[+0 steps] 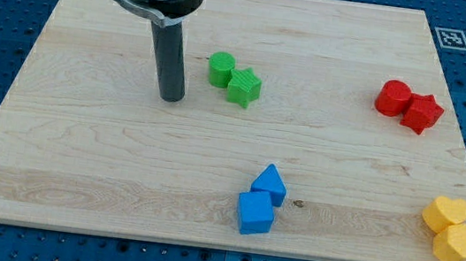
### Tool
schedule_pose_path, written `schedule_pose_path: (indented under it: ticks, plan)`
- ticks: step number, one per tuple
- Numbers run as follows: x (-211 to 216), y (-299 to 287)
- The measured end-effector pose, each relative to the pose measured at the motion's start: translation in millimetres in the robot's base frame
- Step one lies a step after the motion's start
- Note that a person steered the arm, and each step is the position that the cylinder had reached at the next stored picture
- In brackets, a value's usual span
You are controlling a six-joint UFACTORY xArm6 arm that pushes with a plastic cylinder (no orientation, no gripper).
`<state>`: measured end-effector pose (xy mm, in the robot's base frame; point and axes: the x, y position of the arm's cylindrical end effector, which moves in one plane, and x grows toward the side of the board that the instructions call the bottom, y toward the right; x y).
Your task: Push the green star along with the green circle slightly up and left
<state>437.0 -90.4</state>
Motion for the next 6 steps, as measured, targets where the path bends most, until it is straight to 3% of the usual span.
schedule_pose_path:
  ticks: [1,6]
  plan:
    - [15,40]
    - [22,104]
